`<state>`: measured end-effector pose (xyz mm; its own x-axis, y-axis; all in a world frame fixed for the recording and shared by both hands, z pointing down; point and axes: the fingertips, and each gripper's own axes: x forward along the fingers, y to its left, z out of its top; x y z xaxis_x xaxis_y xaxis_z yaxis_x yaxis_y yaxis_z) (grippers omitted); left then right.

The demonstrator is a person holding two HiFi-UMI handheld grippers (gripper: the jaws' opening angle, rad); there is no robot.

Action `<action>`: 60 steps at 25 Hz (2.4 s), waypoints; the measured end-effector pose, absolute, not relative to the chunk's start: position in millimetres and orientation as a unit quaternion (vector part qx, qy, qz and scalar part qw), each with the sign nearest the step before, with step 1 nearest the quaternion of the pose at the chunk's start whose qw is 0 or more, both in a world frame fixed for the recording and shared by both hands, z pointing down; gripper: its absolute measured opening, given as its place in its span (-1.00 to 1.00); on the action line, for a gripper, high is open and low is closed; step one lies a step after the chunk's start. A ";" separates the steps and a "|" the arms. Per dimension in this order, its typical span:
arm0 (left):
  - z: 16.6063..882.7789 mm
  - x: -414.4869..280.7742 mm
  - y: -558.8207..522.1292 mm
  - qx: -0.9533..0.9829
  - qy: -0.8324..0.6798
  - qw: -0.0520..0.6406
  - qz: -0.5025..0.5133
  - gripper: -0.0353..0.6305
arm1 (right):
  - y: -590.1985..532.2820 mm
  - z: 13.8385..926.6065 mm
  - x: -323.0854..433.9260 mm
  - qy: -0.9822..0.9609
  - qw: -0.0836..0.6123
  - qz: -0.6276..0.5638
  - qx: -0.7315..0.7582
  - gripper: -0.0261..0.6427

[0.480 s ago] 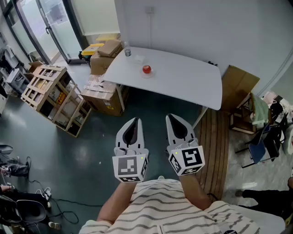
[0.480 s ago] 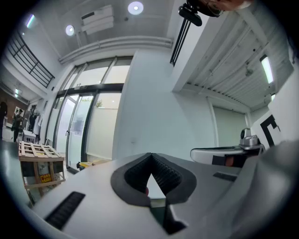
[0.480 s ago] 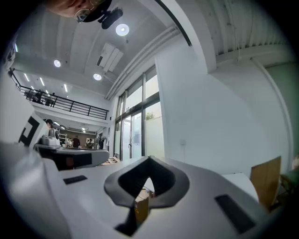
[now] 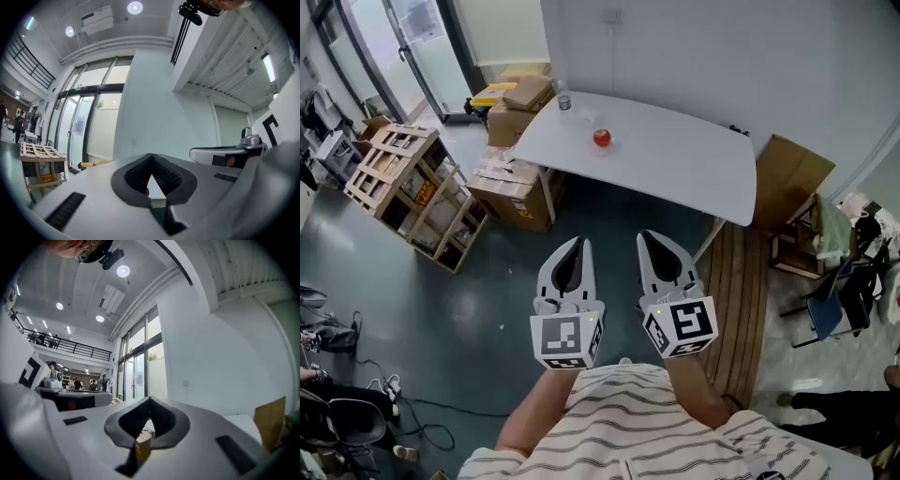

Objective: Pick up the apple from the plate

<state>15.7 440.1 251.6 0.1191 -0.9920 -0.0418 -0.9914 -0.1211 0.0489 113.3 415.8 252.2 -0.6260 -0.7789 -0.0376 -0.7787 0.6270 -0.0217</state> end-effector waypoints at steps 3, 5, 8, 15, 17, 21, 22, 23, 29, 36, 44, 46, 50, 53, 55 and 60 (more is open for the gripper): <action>250.8 22.2 437.2 0.746 -0.665 0.004 -0.031 -0.88 | 412.3 253.1 117.9 0.905 0.020 -0.004 -0.425 -0.88; 250.8 29.3 435.4 0.744 -0.667 0.001 -0.030 -0.88 | 410.6 253.5 123.4 0.907 0.019 -0.001 -0.421 -0.88; 253.2 41.8 433.3 0.741 -0.671 -0.004 -0.027 -0.88 | 407.6 254.6 134.9 0.908 0.023 0.003 -0.418 -0.89; 267.7 59.8 419.9 0.736 -0.677 0.000 -0.018 -0.88 | 391.3 269.2 148.9 0.917 0.020 -0.010 -0.399 -0.88; 271.7 61.2 412.3 0.737 -0.675 0.002 -0.015 -0.88 | 383.4 271.1 150.2 0.917 0.022 -0.014 -0.399 -0.88; 279.9 60.2 389.0 0.739 -0.674 0.009 -0.015 -0.88 | 361.3 275.1 149.2 0.915 0.024 -0.017 -0.402 -0.89; 282.9 58.2 382.5 0.739 -0.673 0.011 -0.014 -0.88 | 355.2 277.6 146.8 0.915 0.025 -0.020 -0.402 -0.89; 285.7 55.3 375.0 0.741 -0.672 0.013 -0.015 -0.88 | 348.0 280.3 143.8 0.915 0.025 -0.022 -0.403 -0.89; 292.1 26.6 313.5 0.748 -0.663 0.027 -0.023 -0.88 | 289.2 283.5 119.0 0.909 0.020 -0.021 -0.417 -0.89; 285.9 -14.6 232.6 0.759 -0.650 0.030 -0.025 -0.88 | 212.3 275.1 78.0 0.902 0.011 -0.015 -0.432 -0.88; 289.6 -54.9 143.7 0.779 -0.626 0.029 -0.027 -0.88 | 127.7 282.9 34.4 0.892 0.006 -0.021 -0.452 -0.89; 292.0 -61.4 127.9 0.785 -0.618 0.031 -0.027 -0.88 | 111.5 285.4 26.5 0.888 0.003 -0.022 -0.459 -0.89; 302.2 -71.1 101.3 0.793 -0.608 0.036 -0.023 -0.88 | 91.2 289.0 13.9 0.884 -0.006 -0.020 -0.467 -0.89; 310.6 -75.9 82.9 0.795 -0.604 0.051 -0.022 -0.88 | 75.6 296.8 10.3 0.881 -0.017 -0.026 -0.472 -0.89; 316.3 -76.4 71.6 0.796 -0.603 0.057 -0.021 -0.88 | 62.9 300.5 10.7 0.879 -0.021 -0.028 -0.476 -0.89; 327.0 -86.1 41.0 0.791 -0.608 0.060 -0.019 -0.88 | 32.6 306.9 2.1 0.881 -0.025 -0.025 -0.472 -0.89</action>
